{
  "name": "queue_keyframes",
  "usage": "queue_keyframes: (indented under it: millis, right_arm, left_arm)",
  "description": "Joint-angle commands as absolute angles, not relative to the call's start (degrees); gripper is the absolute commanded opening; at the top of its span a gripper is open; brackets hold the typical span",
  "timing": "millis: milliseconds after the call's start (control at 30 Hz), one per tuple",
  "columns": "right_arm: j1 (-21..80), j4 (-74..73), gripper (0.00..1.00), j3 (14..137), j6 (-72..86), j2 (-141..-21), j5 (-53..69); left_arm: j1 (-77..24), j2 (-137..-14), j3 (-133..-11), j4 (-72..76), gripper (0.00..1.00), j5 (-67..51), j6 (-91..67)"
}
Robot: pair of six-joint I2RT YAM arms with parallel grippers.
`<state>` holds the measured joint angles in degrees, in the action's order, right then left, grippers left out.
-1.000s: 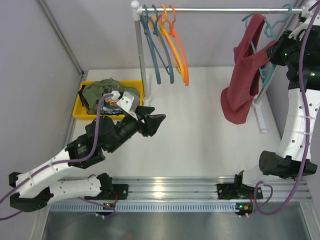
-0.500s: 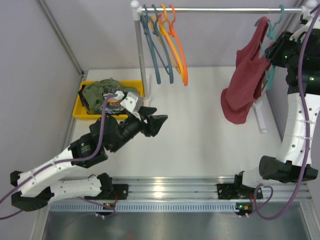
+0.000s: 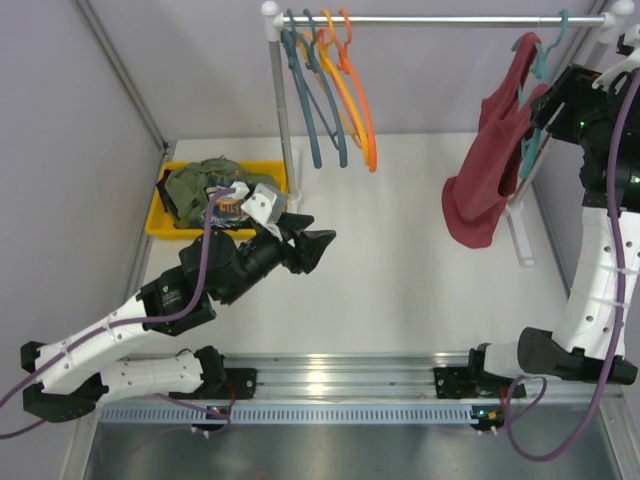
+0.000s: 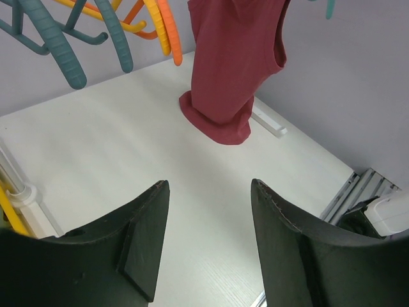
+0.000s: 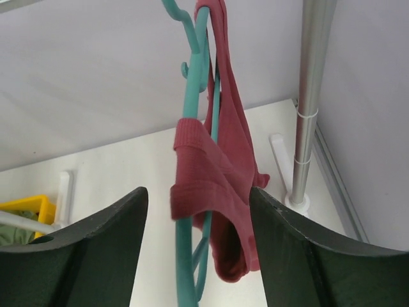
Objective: Place the tank top on the hanger
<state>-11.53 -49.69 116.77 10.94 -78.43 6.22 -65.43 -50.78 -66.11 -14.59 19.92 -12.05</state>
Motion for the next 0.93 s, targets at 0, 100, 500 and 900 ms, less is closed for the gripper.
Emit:
queue_keyframes:
  millis: [0,100,500,900]
  right_arm:
    - [-12.3,-50.45,0.65,117.69,12.74,-73.4,8.78]
    - [-12.3,-50.71,0.68,114.97,13.53,-69.44,10.1]
    - [-12.3,-52.47,0.82,97.22,15.73,-52.39,13.79]
    - [-12.13,-53.0,0.88,92.37,16.26,-47.2,15.21]
  left_arm:
    - [-65.57,-50.71,-65.83,-11.25,0.59,18.99,-11.51]
    - [-65.65,-50.63,-65.74,-11.25,0.59,18.9,-11.78]
    - [-65.65,-50.98,-64.34,-12.3,0.59,20.56,-14.67]
    - [-65.57,-52.38,-63.28,-13.27,0.59,21.71,-17.84]
